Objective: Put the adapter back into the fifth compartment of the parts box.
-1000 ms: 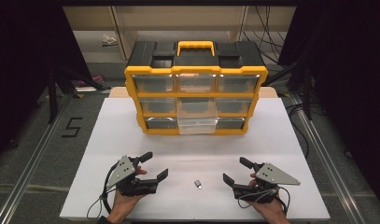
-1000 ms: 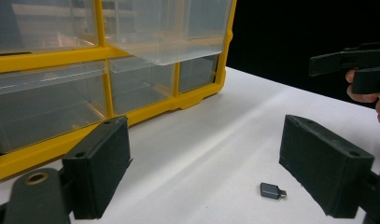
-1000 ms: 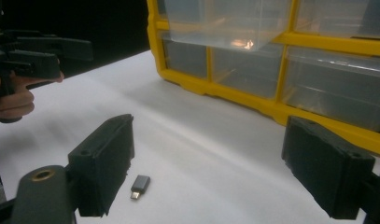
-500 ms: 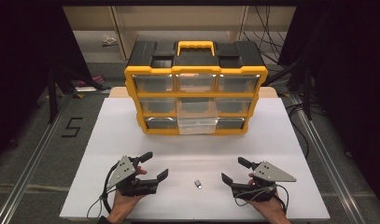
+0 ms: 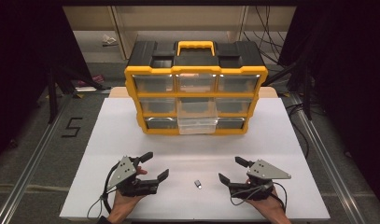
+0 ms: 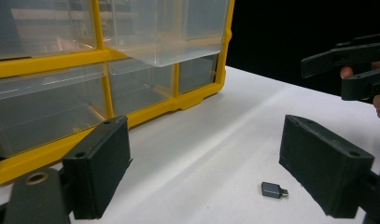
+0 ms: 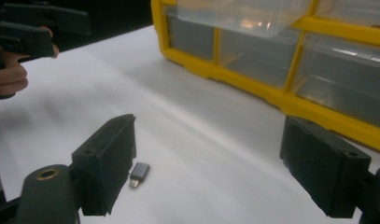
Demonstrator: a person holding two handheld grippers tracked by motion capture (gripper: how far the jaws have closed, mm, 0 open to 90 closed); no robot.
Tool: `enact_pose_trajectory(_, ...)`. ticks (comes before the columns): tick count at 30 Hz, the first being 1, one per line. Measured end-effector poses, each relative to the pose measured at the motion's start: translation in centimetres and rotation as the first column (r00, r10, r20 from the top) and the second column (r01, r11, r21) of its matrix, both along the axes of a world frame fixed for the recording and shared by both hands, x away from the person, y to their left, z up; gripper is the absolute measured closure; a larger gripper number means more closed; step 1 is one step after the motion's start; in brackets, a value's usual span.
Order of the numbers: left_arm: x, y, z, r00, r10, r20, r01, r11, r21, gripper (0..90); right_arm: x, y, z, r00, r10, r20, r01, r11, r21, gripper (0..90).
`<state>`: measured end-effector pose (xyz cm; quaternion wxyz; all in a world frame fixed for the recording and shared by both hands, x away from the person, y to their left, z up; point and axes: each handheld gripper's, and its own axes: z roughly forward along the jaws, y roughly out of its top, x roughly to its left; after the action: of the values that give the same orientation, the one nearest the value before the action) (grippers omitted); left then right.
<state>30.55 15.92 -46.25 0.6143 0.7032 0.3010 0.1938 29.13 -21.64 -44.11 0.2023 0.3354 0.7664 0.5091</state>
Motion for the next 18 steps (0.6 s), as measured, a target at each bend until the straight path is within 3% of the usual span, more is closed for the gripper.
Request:
enact_pose_trajectory(2, 0.0, 0.0, 0.0, 1.0000, 0.001, 0.002, -0.001, 1.0000, 0.000, 16.0, 0.2, 0.3, 0.1, 0.9999, 0.008, -0.006, -0.008, 1.000, -0.028, 19.9)
enact_pose_trajectory(4, 0.0, -0.1, 0.0, 1.0000, 0.001, 0.003, -0.001, 1.0000, 0.001, 16.1, 0.7, 0.9, 0.4, 0.9986, 0.042, -0.032, -0.045, 0.995, -0.093, 20.6)
enact_pose_trajectory(6, 0.0, -0.1, 0.0, 1.0000, 0.002, 0.003, -0.002, 1.0000, 0.005, 16.1, 0.8, 1.1, 0.6, 0.9987, 0.041, -0.029, -0.044, 0.993, -0.108, 21.3)
enact_pose_trajectory(11, 0.0, -0.1, 0.0, 1.0000, 0.000, 0.001, 0.000, 1.0000, 0.004, 16.1, 1.6, 2.0, 1.3, 0.9955, 0.062, -0.072, -0.073, 0.984, -0.165, 22.2)
enact_pose_trajectory(18, 0.0, -0.1, 0.0, 1.0000, 0.001, 0.003, -0.001, 1.0000, 0.005, 16.2, 2.5, 3.5, 1.8, 0.9869, 0.107, -0.120, -0.135, 0.959, -0.251, 24.3)
